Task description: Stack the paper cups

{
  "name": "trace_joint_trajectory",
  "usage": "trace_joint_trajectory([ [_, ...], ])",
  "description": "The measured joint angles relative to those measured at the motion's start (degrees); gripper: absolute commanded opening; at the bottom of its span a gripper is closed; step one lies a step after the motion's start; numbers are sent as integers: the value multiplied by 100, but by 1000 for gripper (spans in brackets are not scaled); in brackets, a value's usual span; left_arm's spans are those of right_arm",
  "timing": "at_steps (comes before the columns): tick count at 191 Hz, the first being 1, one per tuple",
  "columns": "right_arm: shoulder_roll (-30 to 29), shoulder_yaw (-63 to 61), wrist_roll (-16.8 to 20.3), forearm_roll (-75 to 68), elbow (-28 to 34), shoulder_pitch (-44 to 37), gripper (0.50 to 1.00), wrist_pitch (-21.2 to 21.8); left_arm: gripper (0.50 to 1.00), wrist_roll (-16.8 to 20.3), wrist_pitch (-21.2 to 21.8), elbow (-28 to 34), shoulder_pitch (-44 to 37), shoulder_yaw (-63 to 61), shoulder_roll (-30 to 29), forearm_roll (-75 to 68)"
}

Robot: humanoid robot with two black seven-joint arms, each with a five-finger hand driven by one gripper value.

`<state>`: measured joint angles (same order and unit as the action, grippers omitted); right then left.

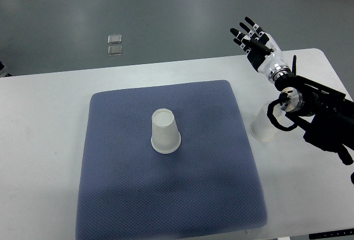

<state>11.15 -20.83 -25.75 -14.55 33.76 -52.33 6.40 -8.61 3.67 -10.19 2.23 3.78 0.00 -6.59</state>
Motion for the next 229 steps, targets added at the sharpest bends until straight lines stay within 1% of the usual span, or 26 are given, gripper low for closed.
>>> trace_joint_trajectory([
  [54,369,53,49,209,66,-174,924,32,1000,-3,0,0,-1,0,0,0],
  [92,1045,127,68,1302,394,-325,921,109,1000,-4,0,0,0,0,0,0],
  [121,1853,199,85,2707,977,-405,921,318,1000,-3,0,0,0,0,0,0],
  [153,2989,570,88,3978,1904,-445,921,856,1000,-3,0,0,-1,0,0,0],
  [181,3802,702,83,5007,2571,-496,917,1281,1000,-2,0,0,-1,0,0,0],
  [205,4267,805,83,6146,3154,-579,911,1389,1000,-1,0,0,-1,0,0,0],
  [229,4440,947,84,7336,3627,-683,911,1396,1000,0,0,0,-2,0,0,0],
])
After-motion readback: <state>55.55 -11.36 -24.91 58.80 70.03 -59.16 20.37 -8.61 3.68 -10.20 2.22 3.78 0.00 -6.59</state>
